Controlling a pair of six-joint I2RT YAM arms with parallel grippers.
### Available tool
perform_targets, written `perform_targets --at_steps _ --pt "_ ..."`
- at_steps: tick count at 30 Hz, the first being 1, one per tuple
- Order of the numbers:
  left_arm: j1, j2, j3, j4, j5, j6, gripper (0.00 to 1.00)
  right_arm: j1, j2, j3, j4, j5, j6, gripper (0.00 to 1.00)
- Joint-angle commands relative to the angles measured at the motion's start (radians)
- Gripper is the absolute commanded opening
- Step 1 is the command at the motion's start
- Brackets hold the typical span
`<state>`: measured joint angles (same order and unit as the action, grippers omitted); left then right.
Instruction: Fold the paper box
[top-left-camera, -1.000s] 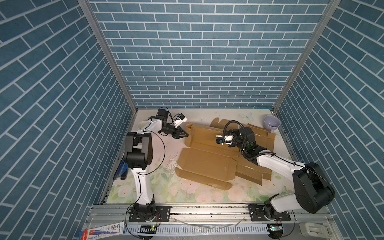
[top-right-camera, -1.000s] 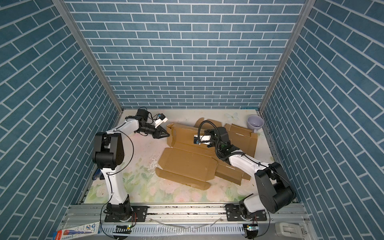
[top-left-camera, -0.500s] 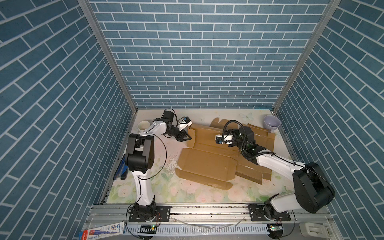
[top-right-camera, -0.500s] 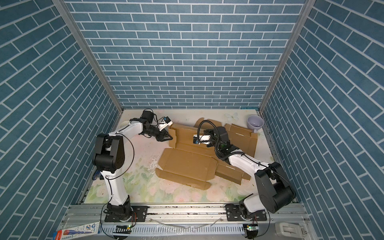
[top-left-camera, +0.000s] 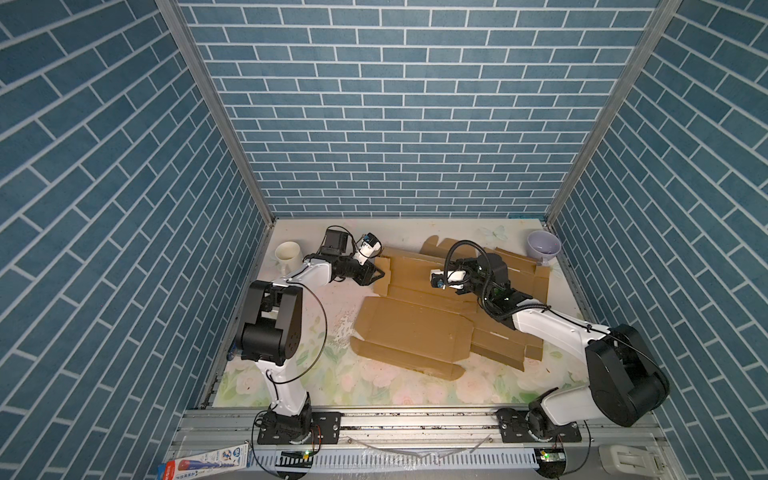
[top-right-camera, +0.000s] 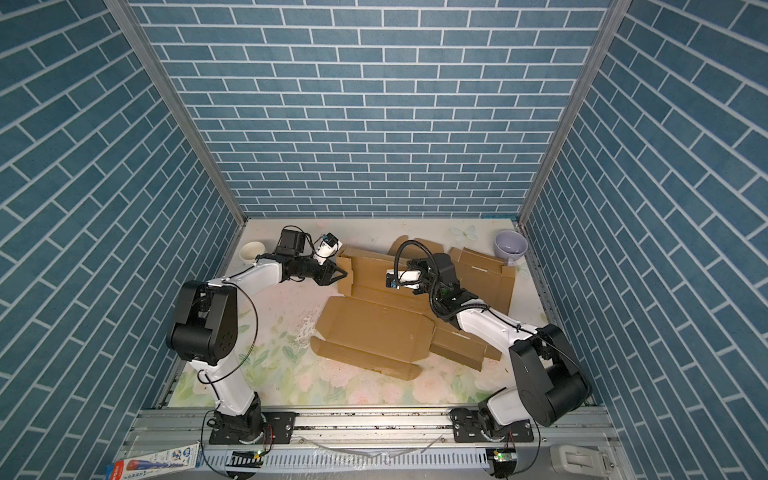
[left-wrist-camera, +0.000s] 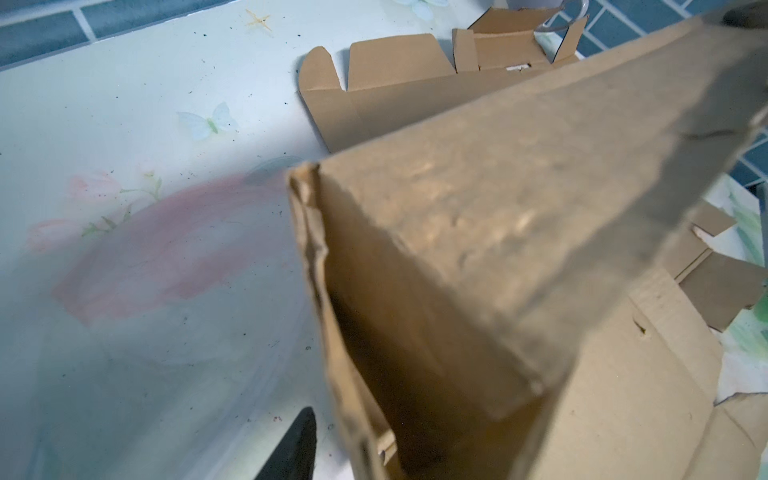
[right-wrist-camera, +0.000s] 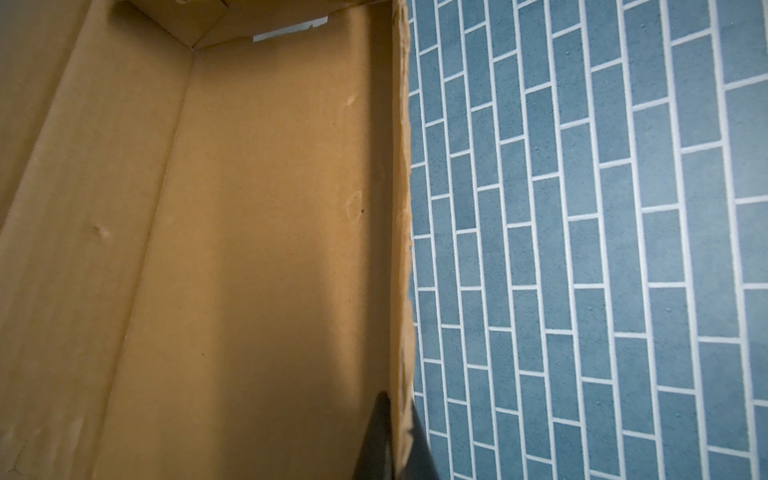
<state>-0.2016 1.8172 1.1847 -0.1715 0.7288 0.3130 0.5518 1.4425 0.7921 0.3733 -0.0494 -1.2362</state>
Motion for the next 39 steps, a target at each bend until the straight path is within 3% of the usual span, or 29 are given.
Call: perform_targets --at_steps 1,7,14,19,21,23,33,39 --pt "-0.014 -0.026 -0.02 0.087 0.03 -0.071 0.4 0.008 -0.005 0.048 -0.019 -0.014 -0.023 0.0" --pt "-0.03 -0.071 -0.087 0.149 -0.026 -0.115 0.5 0.008 -0.004 0.051 -0.019 -0.017 -0.015 0.0" --pt "-0.051 -0.106 -0.172 0.255 -0.131 -0.171 0.51 0.014 0.002 0.055 -0.019 -0.012 -0.013 0.0" --pt "-0.104 -0.087 -0.196 0.321 -0.241 -0.182 0.46 0.022 0.01 0.061 -0.016 -0.012 -0.01 0.0" --pt "-0.121 -0.09 -0.216 0.359 -0.268 -0.192 0.54 0.025 0.015 0.062 -0.015 -0.01 -0.009 0.0" --pt "-0.127 -0.095 -0.234 0.387 -0.295 -0.198 0.55 0.028 0.016 0.063 -0.016 -0.007 -0.008 0.0" --pt "-0.131 -0.081 -0.237 0.449 -0.5 -0.264 0.28 0.028 0.019 0.062 -0.005 -0.003 -0.006 0.0" --pt "-0.182 -0.066 -0.258 0.504 -0.638 -0.302 0.25 0.033 0.016 0.064 0.0 -0.004 -0.002 0.0"
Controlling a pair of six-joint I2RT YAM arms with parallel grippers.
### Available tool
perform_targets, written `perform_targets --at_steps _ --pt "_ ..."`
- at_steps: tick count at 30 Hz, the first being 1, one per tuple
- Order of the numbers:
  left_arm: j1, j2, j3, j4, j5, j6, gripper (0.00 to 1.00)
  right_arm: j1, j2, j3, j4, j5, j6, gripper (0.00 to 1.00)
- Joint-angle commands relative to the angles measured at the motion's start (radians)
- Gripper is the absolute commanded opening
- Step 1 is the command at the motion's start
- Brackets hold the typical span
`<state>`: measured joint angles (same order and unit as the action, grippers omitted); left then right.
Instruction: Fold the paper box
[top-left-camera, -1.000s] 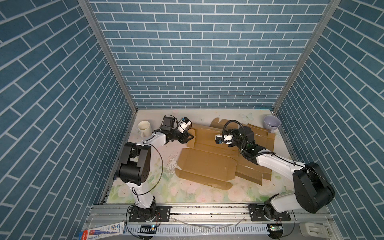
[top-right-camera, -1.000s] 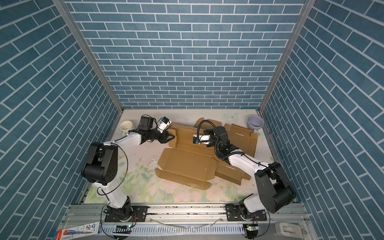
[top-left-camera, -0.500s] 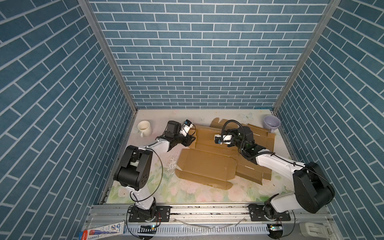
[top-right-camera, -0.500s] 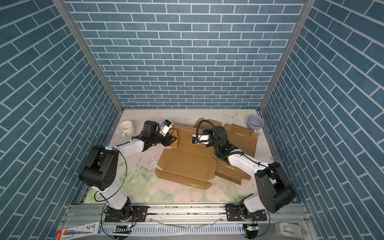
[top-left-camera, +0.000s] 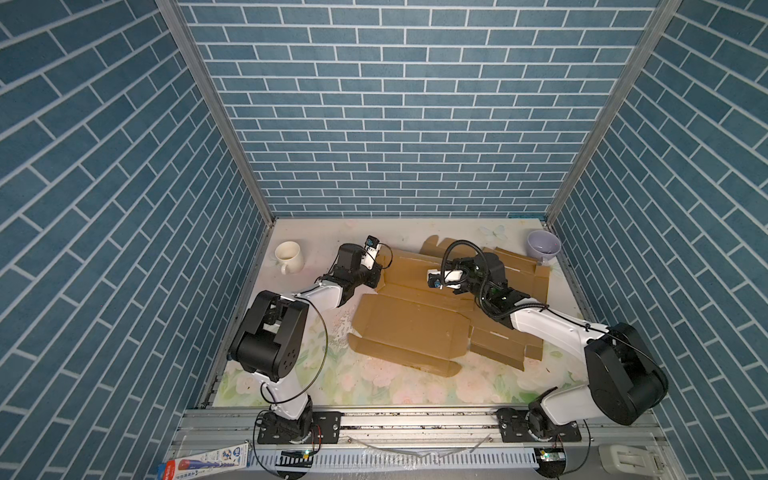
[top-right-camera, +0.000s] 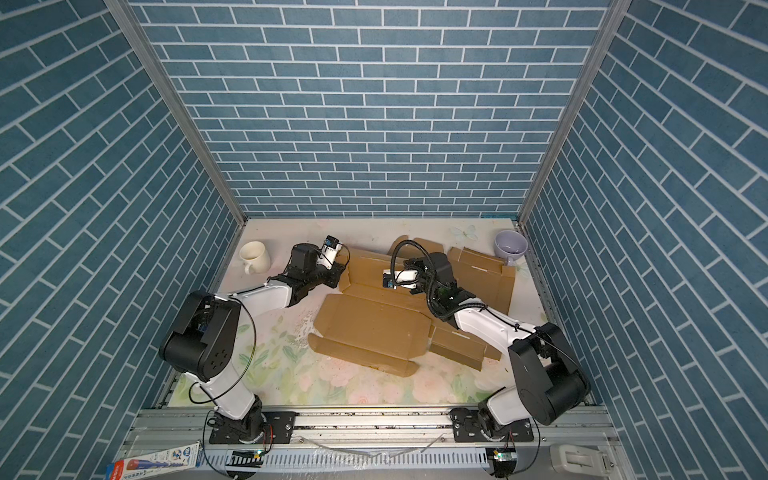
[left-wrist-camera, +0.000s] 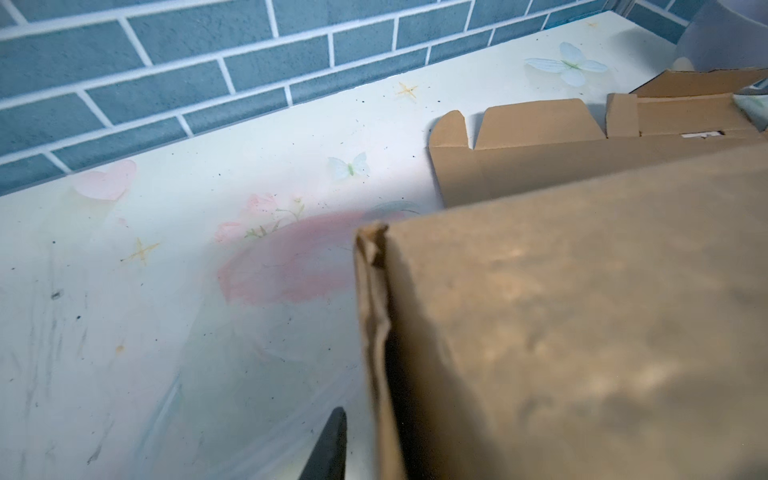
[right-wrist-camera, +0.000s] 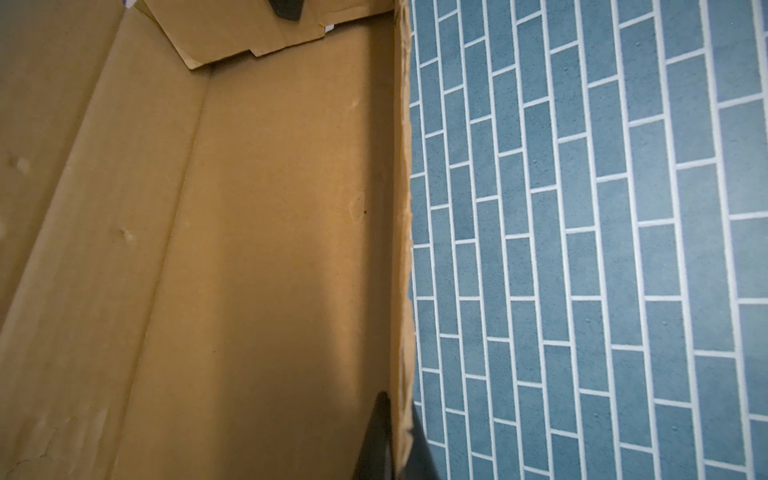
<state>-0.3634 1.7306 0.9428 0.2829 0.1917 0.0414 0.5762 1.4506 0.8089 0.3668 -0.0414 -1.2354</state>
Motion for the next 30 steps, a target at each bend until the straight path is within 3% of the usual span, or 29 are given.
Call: perform_targets --at_steps 1,8,14,15,18,22,25,27,30 --pt "-0.029 0.025 -0.016 0.052 -0.124 -0.027 0.23 0.01 0.006 0.047 0.006 -0.014 -0.003 0.0" --pt "-0.122 0.071 -0.002 0.093 -0.351 -0.03 0.0 0.029 -0.012 0.052 0.01 -0.029 0.055 0.0" --pt "-0.169 0.095 0.023 0.096 -0.508 -0.077 0.0 0.027 -0.03 0.088 -0.087 -0.08 0.208 0.0" --pt "-0.177 0.091 0.01 0.119 -0.524 -0.074 0.0 0.02 -0.033 0.101 -0.115 -0.094 0.253 0.08" --pt "-0.184 0.07 -0.036 0.183 -0.513 -0.073 0.0 -0.024 -0.048 0.144 -0.223 -0.177 0.41 0.36" --pt "-0.201 0.033 -0.099 0.215 -0.528 -0.077 0.0 -0.099 -0.1 0.197 -0.367 -0.322 0.634 0.57" --pt "-0.21 0.004 -0.154 0.231 -0.563 -0.125 0.0 -0.147 -0.15 0.225 -0.453 -0.413 0.802 0.62" --pt "-0.218 -0.011 -0.189 0.249 -0.576 -0.127 0.0 -0.159 -0.179 0.253 -0.498 -0.319 0.974 0.6" --pt "-0.221 -0.031 -0.241 0.287 -0.588 -0.115 0.0 -0.192 -0.194 0.344 -0.661 -0.173 1.305 0.49"
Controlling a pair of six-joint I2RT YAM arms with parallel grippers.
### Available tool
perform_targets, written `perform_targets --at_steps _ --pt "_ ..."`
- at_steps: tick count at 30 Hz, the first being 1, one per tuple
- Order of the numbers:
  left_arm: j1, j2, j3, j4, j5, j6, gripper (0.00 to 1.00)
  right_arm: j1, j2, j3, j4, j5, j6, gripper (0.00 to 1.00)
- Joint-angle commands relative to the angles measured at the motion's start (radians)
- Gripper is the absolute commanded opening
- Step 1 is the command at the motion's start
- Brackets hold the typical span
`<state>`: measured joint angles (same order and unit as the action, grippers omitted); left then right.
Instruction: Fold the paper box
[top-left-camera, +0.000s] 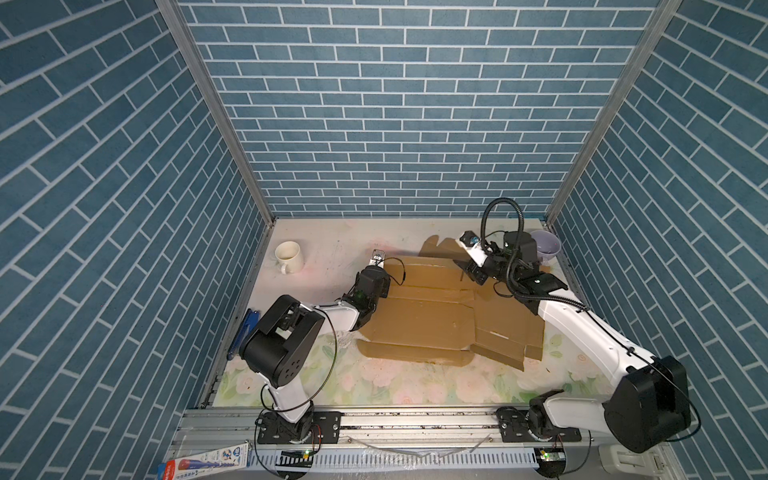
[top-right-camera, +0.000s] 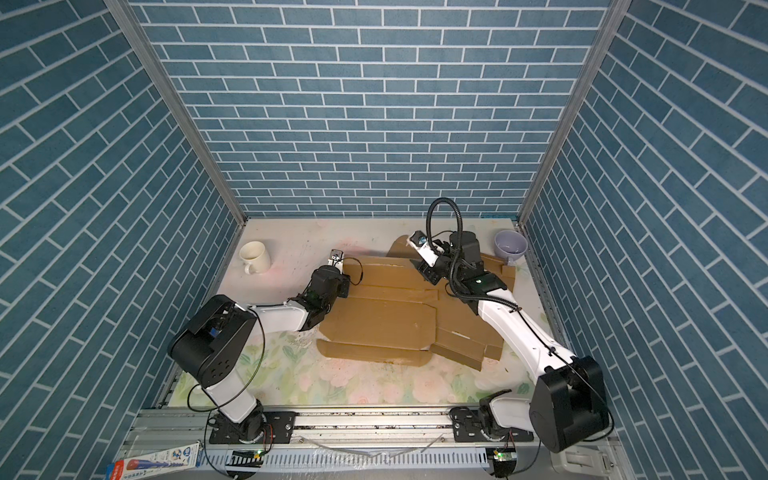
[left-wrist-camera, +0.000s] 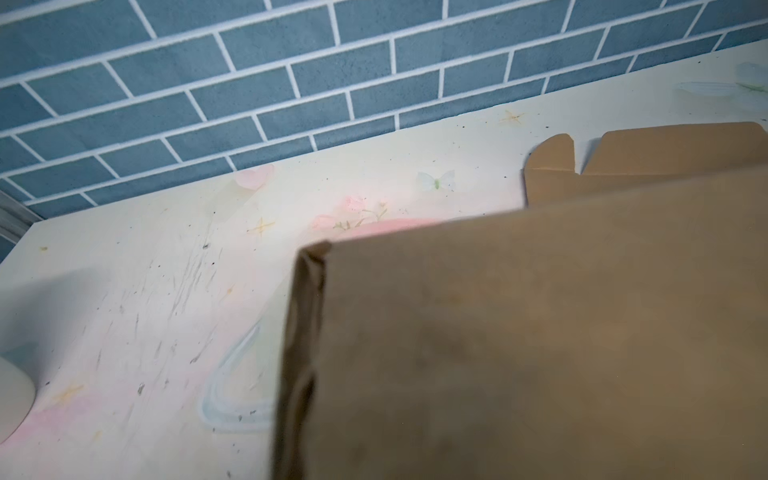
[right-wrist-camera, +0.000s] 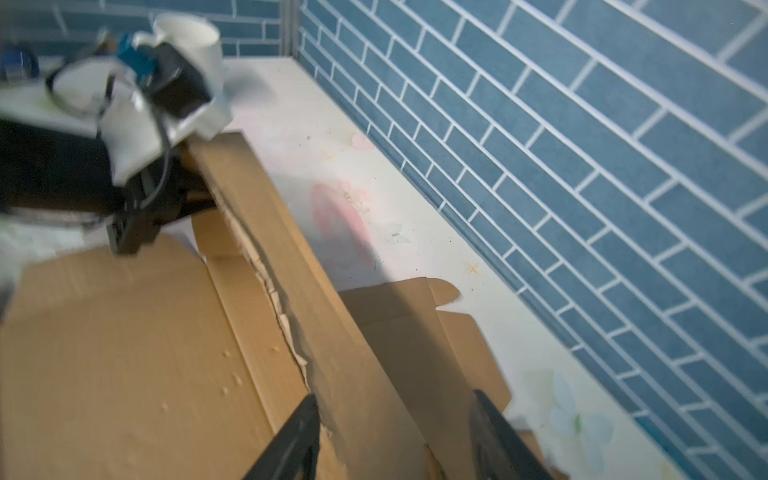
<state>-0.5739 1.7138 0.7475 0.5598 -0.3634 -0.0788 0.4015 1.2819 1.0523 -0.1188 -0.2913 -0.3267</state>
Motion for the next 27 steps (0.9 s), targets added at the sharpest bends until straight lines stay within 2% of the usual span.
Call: perform_targets --at_steps 1,3,7,9,12,22,25,27 --pt "-0.011 -0.016 -0.068 0.018 -0.037 0.011 0.0 -0.026 -0.02 0.137 -0.245 0.088 0.484 0.44" --pt "-0.012 -0.015 -0.085 0.025 -0.04 0.026 0.0 -0.03 0.008 0.207 -0.38 0.089 0.655 0.37" --pt "-0.024 -0.003 -0.087 0.038 -0.043 0.056 0.0 -0.017 0.096 0.312 -0.576 0.054 0.932 0.42" --pt "-0.032 0.008 -0.083 0.049 -0.052 0.07 0.0 0.019 0.099 0.311 -0.602 0.118 0.989 0.48" --pt "-0.05 0.028 -0.094 0.087 -0.083 0.101 0.0 0.043 0.116 0.318 -0.606 0.154 1.012 0.56" --pt "-0.059 0.046 -0.144 0.165 -0.083 0.1 0.0 0.057 0.251 0.336 -0.614 0.194 0.996 0.59" --pt "-0.058 0.052 -0.136 0.153 -0.068 0.104 0.0 0.058 0.303 0.33 -0.568 0.155 0.976 0.59" --pt "-0.058 0.048 -0.111 0.109 -0.054 0.107 0.0 0.056 0.324 0.311 -0.518 0.08 0.976 0.52"
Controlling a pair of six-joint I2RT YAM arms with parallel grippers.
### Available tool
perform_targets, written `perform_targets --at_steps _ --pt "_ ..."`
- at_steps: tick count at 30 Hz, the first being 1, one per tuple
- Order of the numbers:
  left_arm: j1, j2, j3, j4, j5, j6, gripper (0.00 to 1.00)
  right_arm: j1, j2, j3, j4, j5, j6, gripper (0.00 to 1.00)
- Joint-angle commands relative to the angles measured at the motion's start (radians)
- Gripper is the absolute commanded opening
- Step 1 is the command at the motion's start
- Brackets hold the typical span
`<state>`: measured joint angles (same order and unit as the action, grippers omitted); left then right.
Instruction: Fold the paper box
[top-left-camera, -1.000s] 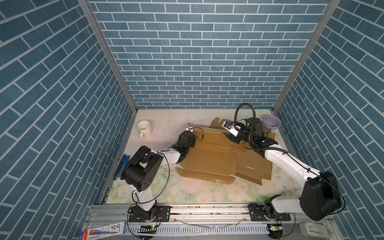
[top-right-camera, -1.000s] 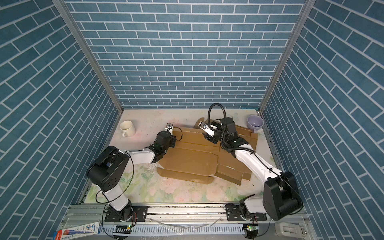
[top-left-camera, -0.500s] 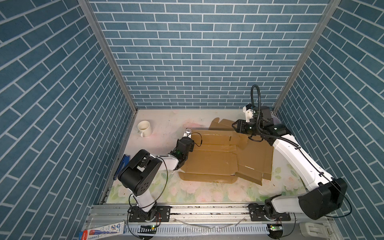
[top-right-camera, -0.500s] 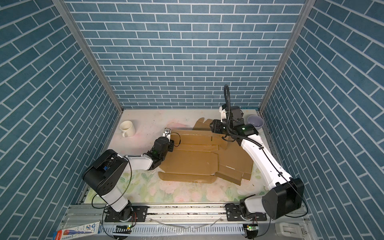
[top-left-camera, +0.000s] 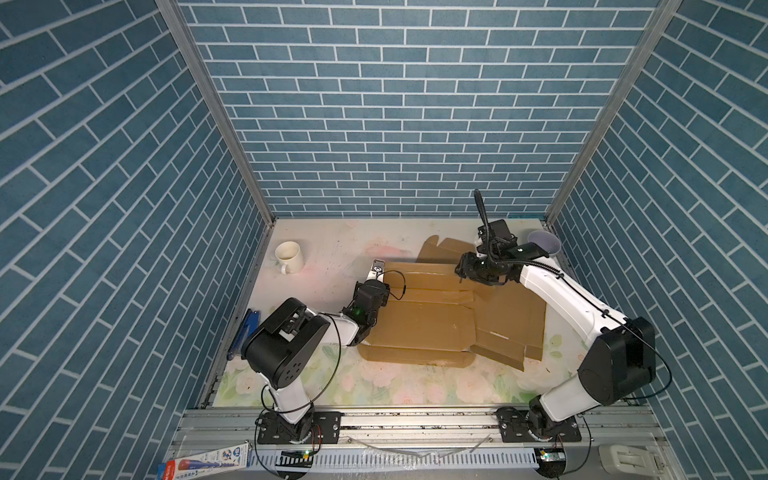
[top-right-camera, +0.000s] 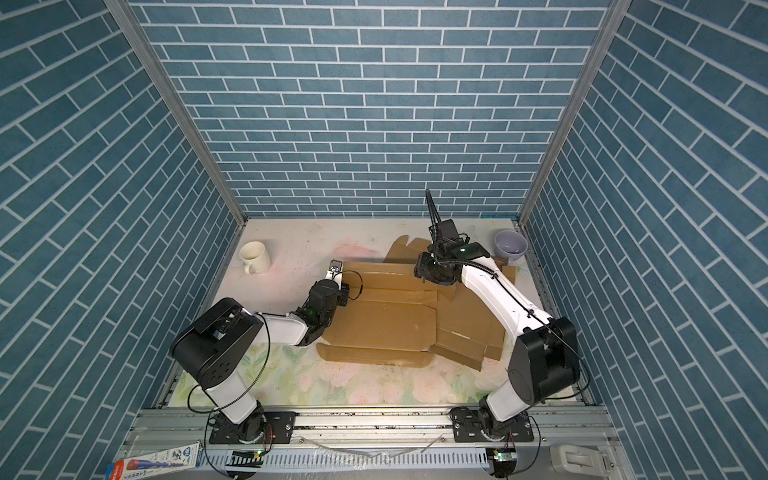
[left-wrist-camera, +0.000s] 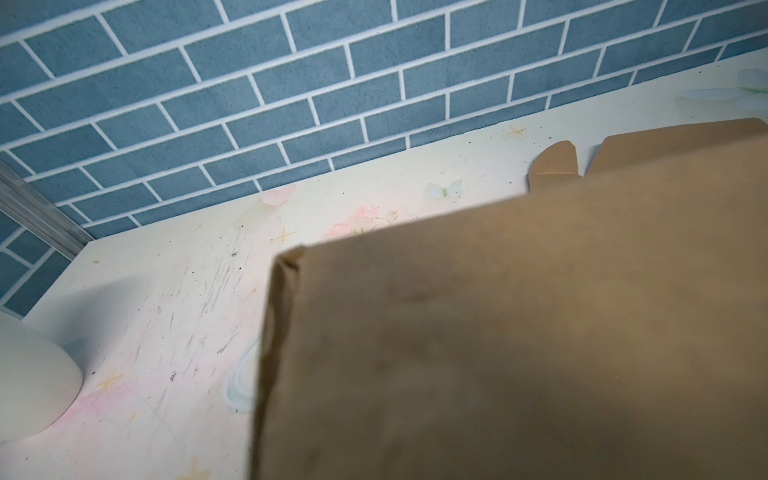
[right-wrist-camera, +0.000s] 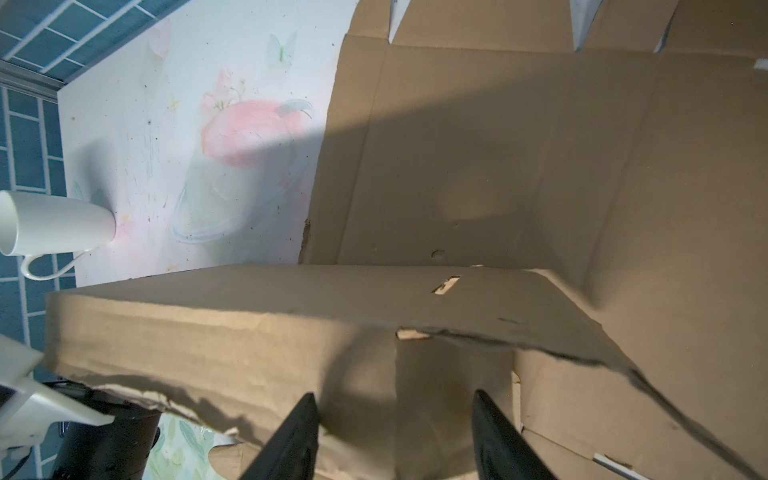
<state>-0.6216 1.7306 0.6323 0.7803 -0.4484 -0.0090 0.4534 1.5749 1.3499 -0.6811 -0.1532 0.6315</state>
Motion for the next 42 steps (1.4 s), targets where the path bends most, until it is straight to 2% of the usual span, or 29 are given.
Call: perform_targets --at_steps 1,4,5,7,10,15,17,19,22,25,28,31,34,37,42 --pt "-0.011 0.027 0.018 -0.142 0.036 0.039 0.0 -0.002 0.034 -0.003 0.073 -0.097 0.026 0.46" --pt "-0.01 0.03 0.049 -0.192 0.035 0.051 0.0 -0.038 0.025 -0.05 0.151 -0.176 0.048 0.31" --pt "-0.011 0.035 0.05 -0.191 0.033 0.055 0.0 -0.051 0.017 -0.056 0.165 -0.191 0.043 0.29" --pt "-0.01 0.044 0.05 -0.192 0.025 0.062 0.0 -0.081 -0.002 -0.045 0.159 -0.234 -0.002 0.32" --pt "-0.01 0.043 0.047 -0.201 0.025 0.071 0.0 -0.137 -0.056 -0.005 0.104 -0.323 -0.115 0.43" --pt "-0.008 0.046 0.059 -0.225 0.032 0.075 0.0 -0.337 -0.172 0.0 0.049 -0.364 -0.284 0.49" --pt "-0.005 0.05 0.062 -0.237 0.04 0.074 0.0 -0.413 -0.194 -0.05 0.111 -0.332 -0.323 0.48" --pt "-0.001 0.055 0.061 -0.251 0.051 0.069 0.0 -0.443 -0.181 -0.09 0.165 -0.218 -0.397 0.46" --pt "0.003 0.058 0.103 -0.28 0.063 0.064 0.0 -0.444 -0.103 -0.132 0.243 -0.165 -0.538 0.45" --pt "0.009 0.054 0.124 -0.317 0.074 0.061 0.0 -0.443 -0.036 -0.189 0.326 -0.215 -0.674 0.46" --pt "0.013 0.047 0.129 -0.328 0.081 0.058 0.0 -0.437 -0.03 -0.251 0.409 -0.296 -0.772 0.48" --pt "0.014 0.046 0.14 -0.34 0.08 0.052 0.0 -0.418 -0.033 -0.281 0.397 -0.358 -0.857 0.48" --pt "0.016 0.042 0.152 -0.365 0.075 0.04 0.0 -0.389 -0.055 -0.307 0.325 -0.372 -0.95 0.48" --pt "0.017 0.034 0.165 -0.39 0.075 0.036 0.0 -0.362 -0.1 -0.357 0.307 -0.413 -0.997 0.47" --pt "0.02 0.03 0.171 -0.405 0.073 0.033 0.0 -0.31 -0.15 -0.384 0.253 -0.394 -1.083 0.46"
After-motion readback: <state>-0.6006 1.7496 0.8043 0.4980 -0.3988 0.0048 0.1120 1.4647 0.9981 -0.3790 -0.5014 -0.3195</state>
